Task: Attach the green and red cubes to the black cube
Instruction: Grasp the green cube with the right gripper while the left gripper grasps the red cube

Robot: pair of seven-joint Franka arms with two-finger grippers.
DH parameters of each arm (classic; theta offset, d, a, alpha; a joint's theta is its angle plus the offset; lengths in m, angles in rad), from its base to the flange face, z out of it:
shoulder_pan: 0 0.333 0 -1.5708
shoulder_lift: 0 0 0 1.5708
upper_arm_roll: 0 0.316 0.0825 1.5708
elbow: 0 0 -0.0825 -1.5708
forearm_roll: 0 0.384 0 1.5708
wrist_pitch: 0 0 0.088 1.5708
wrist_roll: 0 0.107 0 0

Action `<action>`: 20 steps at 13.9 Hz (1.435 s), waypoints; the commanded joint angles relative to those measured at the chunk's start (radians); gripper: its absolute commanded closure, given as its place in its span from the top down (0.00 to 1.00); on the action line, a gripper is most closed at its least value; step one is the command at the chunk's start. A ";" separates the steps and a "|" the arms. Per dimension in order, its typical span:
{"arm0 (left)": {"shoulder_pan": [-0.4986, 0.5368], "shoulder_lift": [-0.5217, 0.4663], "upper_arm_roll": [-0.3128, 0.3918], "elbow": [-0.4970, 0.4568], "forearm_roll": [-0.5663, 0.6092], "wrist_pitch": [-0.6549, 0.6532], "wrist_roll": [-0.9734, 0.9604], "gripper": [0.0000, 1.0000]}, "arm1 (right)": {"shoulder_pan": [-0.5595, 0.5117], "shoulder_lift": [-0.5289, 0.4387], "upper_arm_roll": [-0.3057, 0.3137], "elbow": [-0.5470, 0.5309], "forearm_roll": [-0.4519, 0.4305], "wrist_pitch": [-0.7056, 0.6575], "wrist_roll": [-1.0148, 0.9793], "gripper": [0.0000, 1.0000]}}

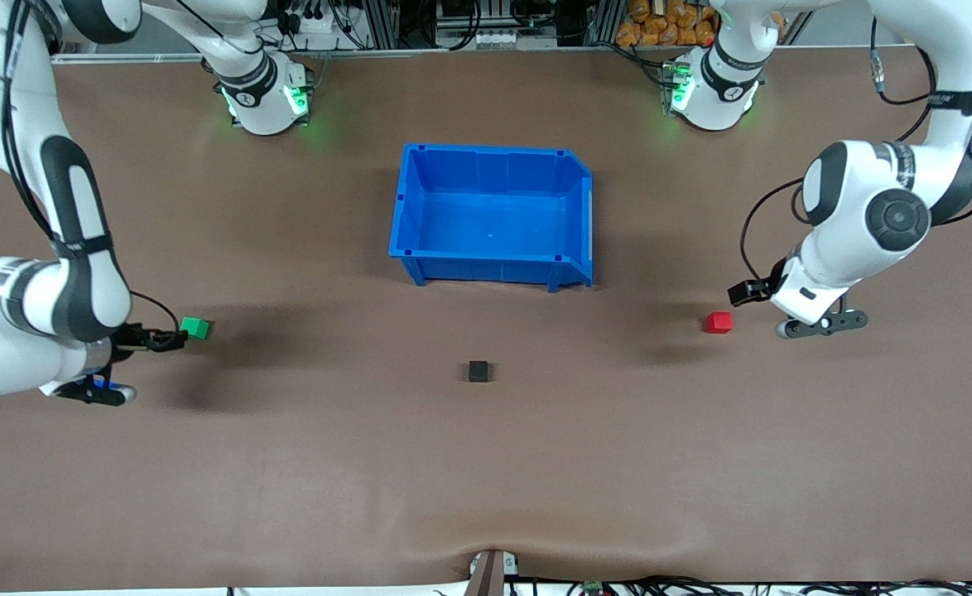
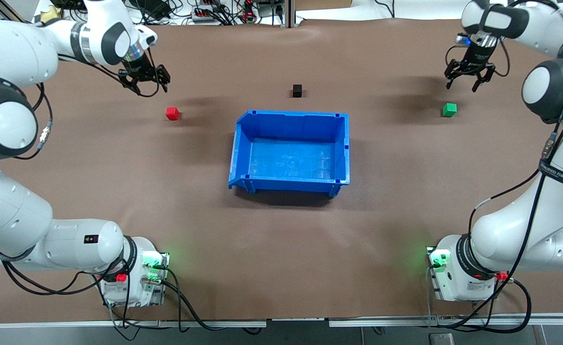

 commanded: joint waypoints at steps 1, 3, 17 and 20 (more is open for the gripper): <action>0.014 0.035 -0.009 -0.037 0.021 0.090 -0.016 1.00 | -0.002 0.076 0.009 0.026 0.010 0.067 0.034 1.00; 0.029 0.087 -0.011 -0.055 0.021 0.180 -0.021 1.00 | 0.001 0.078 0.009 0.014 0.010 0.052 0.048 1.00; 0.017 0.250 -0.011 -0.034 0.021 0.337 -0.021 0.72 | 0.015 0.098 0.010 0.009 -0.035 -0.025 0.122 0.56; 0.014 0.255 -0.011 -0.028 0.021 0.337 -0.021 0.29 | 0.013 0.104 0.012 0.009 -0.027 -0.025 0.126 0.38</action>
